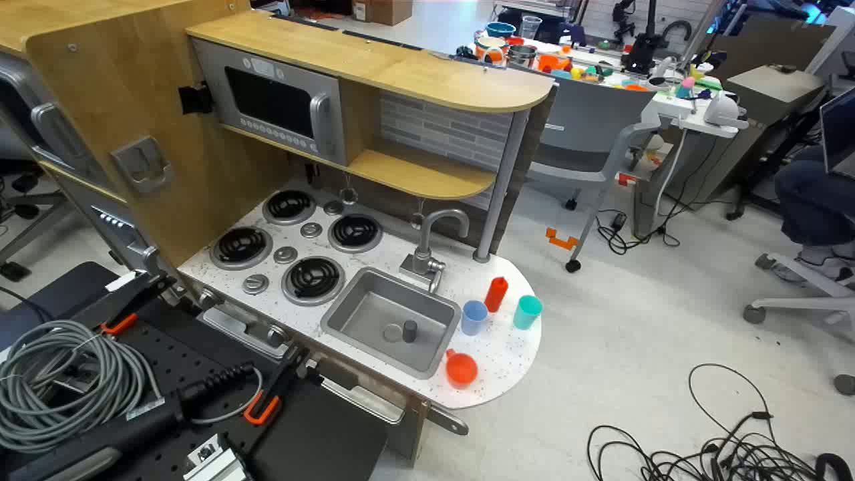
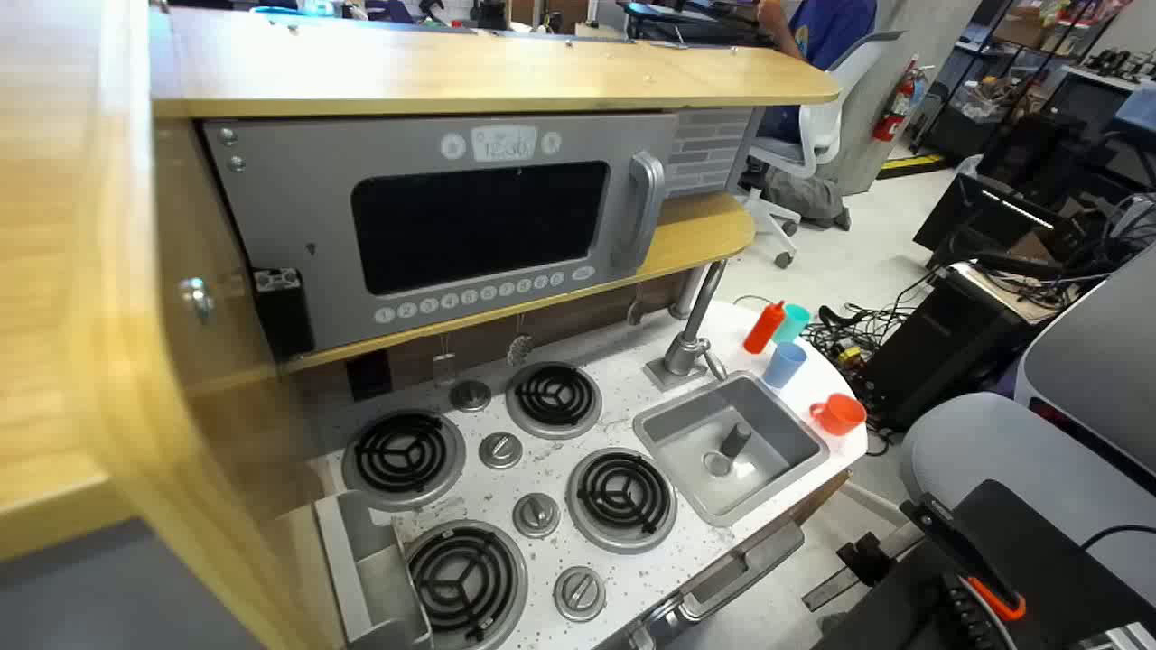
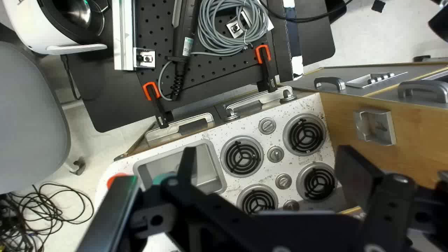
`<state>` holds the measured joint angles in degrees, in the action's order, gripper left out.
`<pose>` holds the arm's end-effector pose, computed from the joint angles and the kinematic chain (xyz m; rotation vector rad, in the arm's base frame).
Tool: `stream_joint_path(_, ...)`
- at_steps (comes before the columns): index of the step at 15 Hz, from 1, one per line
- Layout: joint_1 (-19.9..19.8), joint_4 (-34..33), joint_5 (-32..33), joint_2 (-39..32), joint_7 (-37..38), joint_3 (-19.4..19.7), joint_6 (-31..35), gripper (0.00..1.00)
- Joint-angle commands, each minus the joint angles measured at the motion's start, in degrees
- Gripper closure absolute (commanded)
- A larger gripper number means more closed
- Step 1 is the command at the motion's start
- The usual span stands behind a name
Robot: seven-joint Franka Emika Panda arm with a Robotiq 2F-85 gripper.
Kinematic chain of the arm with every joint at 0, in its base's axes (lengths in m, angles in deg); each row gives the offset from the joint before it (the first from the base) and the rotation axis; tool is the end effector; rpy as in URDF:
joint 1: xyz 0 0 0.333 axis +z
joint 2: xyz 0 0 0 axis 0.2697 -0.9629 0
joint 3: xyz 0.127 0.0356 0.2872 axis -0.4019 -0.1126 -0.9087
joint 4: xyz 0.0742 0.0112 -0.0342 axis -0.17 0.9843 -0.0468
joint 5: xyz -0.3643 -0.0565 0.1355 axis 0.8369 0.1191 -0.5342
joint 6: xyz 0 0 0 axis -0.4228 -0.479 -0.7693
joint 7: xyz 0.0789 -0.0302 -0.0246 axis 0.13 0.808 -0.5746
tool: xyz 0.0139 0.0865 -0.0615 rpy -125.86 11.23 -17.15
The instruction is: Remove the grey thing from the sink and put it in the red cup
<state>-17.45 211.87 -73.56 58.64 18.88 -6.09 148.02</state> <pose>0.3567 -0.0045 0.5688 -3.0324 0.3980 0.1957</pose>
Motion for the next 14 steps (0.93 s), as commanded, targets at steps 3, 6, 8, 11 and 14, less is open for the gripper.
stream_joint_path(3, -0.77, -0.29, -0.27, -0.06, -0.34, -0.55, -0.18, 0.00)
stream_joint_path(6, -0.77, -0.29, -0.27, -0.06, -0.34, -0.55, -0.18, 0.00)
stream_joint_path(8, -0.77, -0.30, -0.27, -0.06, -0.34, -0.55, -0.18, 0.00)
stream_joint_path(11, -0.77, -0.30, -0.27, -0.06, -0.34, -0.55, -0.18, 0.00)
stream_joint_path(14, -1.60, 1.90, 2.96, -2.25, -1.92, -0.27, 7.19, 0.00)
